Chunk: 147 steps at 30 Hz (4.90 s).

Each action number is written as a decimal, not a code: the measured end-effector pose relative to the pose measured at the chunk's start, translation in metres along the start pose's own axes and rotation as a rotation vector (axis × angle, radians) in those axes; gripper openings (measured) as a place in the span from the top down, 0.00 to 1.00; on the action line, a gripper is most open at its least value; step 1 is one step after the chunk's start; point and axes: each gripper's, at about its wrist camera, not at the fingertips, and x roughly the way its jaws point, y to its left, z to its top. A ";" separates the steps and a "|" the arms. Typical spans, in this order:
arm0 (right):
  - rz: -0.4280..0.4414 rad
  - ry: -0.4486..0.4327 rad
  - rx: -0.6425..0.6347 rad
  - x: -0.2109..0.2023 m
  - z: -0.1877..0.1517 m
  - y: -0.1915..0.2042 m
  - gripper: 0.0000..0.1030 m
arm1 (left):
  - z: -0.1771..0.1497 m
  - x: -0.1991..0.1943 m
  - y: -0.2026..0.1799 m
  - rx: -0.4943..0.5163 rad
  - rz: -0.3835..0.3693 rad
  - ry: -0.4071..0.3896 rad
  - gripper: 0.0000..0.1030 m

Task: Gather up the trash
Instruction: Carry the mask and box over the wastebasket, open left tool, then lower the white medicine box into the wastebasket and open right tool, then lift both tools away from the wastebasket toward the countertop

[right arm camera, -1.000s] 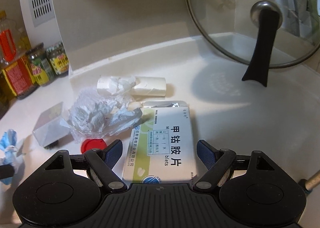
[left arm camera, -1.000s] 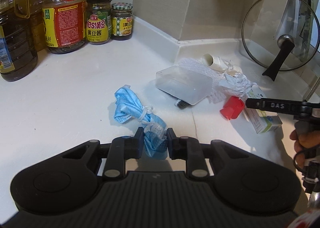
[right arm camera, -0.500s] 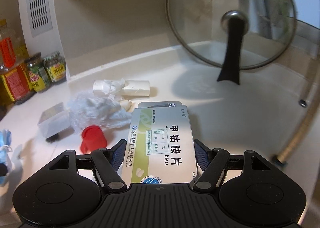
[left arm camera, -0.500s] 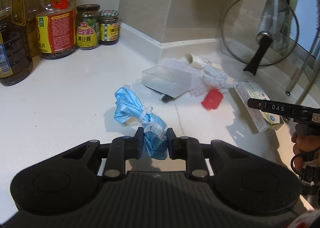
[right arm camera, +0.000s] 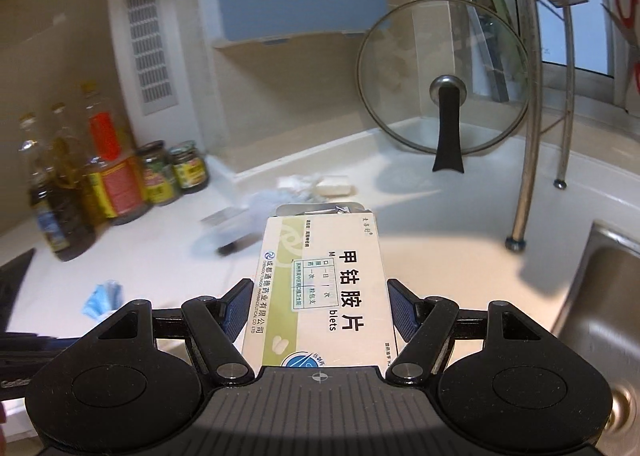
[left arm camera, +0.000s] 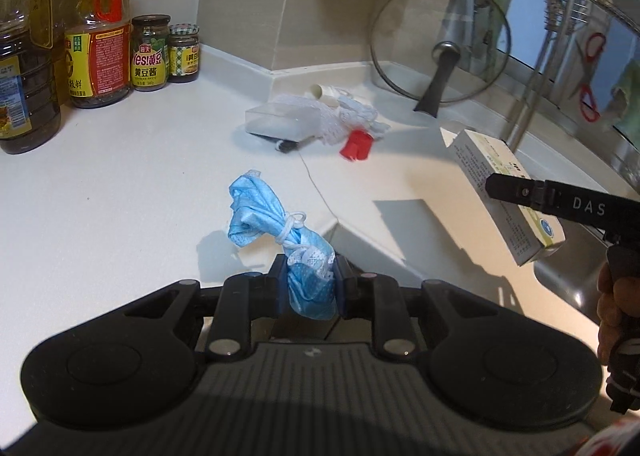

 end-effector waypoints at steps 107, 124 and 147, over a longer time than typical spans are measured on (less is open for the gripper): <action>0.139 0.351 0.004 0.060 -0.147 0.052 0.30 | -0.131 0.029 0.058 -0.042 0.064 0.286 0.52; 0.131 0.354 -0.006 0.048 -0.152 0.052 0.30 | -0.132 0.027 0.054 -0.031 0.056 0.275 0.52; 0.057 0.184 0.010 -0.031 -0.087 0.058 0.30 | -0.065 -0.025 0.021 0.027 -0.048 0.092 0.52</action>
